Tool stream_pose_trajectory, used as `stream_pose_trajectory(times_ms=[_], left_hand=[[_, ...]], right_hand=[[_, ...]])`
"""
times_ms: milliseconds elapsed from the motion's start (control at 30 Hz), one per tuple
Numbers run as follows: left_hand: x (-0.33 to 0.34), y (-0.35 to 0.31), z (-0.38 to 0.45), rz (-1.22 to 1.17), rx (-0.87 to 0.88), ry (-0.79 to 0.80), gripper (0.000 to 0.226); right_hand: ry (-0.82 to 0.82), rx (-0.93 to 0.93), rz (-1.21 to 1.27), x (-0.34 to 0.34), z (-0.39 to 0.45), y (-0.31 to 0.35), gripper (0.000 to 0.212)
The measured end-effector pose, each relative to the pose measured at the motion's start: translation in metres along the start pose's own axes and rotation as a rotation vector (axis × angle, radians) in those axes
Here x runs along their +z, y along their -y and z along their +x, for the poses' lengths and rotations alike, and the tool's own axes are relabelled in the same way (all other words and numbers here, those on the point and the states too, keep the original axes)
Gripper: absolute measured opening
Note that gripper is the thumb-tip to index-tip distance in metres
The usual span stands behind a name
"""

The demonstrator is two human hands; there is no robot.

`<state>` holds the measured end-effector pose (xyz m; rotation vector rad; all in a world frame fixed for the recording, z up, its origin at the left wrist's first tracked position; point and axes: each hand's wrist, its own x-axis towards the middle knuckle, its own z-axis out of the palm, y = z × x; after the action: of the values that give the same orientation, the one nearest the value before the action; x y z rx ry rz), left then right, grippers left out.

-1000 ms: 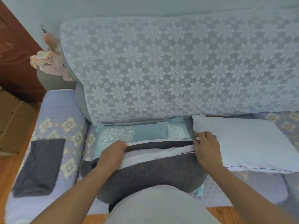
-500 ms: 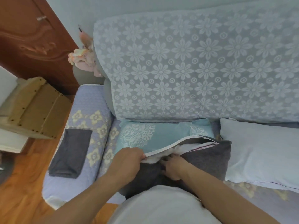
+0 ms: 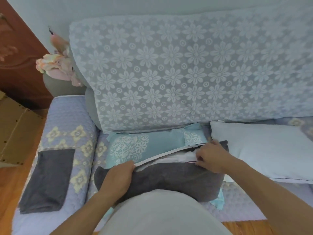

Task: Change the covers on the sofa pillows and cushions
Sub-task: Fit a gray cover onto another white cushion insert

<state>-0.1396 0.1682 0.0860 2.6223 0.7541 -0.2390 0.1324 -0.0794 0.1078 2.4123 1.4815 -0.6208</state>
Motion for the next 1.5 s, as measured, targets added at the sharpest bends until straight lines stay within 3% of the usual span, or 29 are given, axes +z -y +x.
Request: stream_pose_trajectory(times_ms=[100, 167, 200, 267, 333, 400, 567, 700, 733, 867, 1000, 1100, 1200, 1267, 1300, 1367, 1433, 1500], left_hand=[[-0.007, 0.011, 0.014, 0.008, 0.020, 0.163, 0.030], [-0.009, 0.010, 0.024, 0.080, 0.058, 0.244, 0.027], [-0.009, 0.008, 0.030, 0.101, 0.076, 0.281, 0.028], [-0.015, -0.001, 0.039, 0.072, 0.067, 0.332, 0.023], [-0.035, -0.010, 0.051, -0.042, 0.007, 0.236, 0.024], [-0.073, -0.016, 0.065, -0.159, -0.009, 0.050, 0.023], [-0.173, -0.049, 0.072, -0.361, 0.185, -0.062, 0.028], [-0.188, -0.046, 0.108, 0.018, 0.120, -0.017, 0.025], [-0.188, -0.045, 0.111, 0.051, 0.150, -0.072, 0.021], [-0.191, -0.063, 0.082, -0.180, 0.325, -0.219, 0.024], [-0.198, -0.062, 0.089, -0.204, 0.247, -0.341, 0.022], [-0.174, -0.059, 0.095, -0.233, 0.218, -0.250, 0.022], [-0.121, -0.044, 0.097, -0.222, 0.168, -0.140, 0.020], [-0.089, -0.029, 0.096, -0.218, 0.109, -0.053, 0.022], [-0.078, -0.021, 0.094, -0.242, 0.088, -0.052, 0.024], [-0.065, -0.009, 0.089, -0.316, 0.069, -0.158, 0.021], [-0.064, -0.006, 0.081, -0.345, 0.109, -0.290, 0.022], [-0.066, -0.009, 0.072, -0.344, 0.194, -0.335, 0.022]], right_hand=[[-0.041, 0.035, 0.210, 0.004, -0.020, -0.023, 0.031], [-0.028, 0.048, 0.355, 0.002, -0.031, -0.013, 0.047], [0.010, 0.042, 0.375, 0.005, -0.034, -0.005, 0.051], [0.026, 0.039, 0.315, 0.013, -0.038, 0.016, 0.040], [-0.033, 0.071, 0.341, 0.007, -0.042, 0.028, 0.005], [-0.197, 0.076, 0.495, -0.023, -0.052, 0.028, 0.027], [-0.710, 0.124, 0.709, -0.111, -0.061, 0.029, 0.030], [-0.587, 0.357, 0.615, -0.117, -0.011, 0.029, 0.031], [-0.645, 0.388, 0.661, -0.117, -0.005, 0.030, 0.032], [-0.900, 0.346, 0.813, -0.142, -0.019, 0.041, 0.030], [-0.960, 0.339, 0.888, -0.162, -0.023, 0.043, 0.038], [-0.823, 0.385, 0.926, -0.146, -0.021, 0.045, 0.041], [-0.524, 0.460, 0.952, -0.109, -0.015, 0.039, 0.046], [-0.333, 0.481, 0.828, -0.079, -0.010, 0.032, 0.040], [-0.293, 0.498, 0.759, -0.069, -0.009, 0.028, 0.033], [-0.411, 0.527, 0.676, -0.059, -0.009, 0.021, 0.018], [-0.512, 0.478, 0.517, -0.051, -0.009, 0.006, 0.037], [-0.325, 0.363, 0.386, -0.046, -0.010, -0.012, 0.067]])
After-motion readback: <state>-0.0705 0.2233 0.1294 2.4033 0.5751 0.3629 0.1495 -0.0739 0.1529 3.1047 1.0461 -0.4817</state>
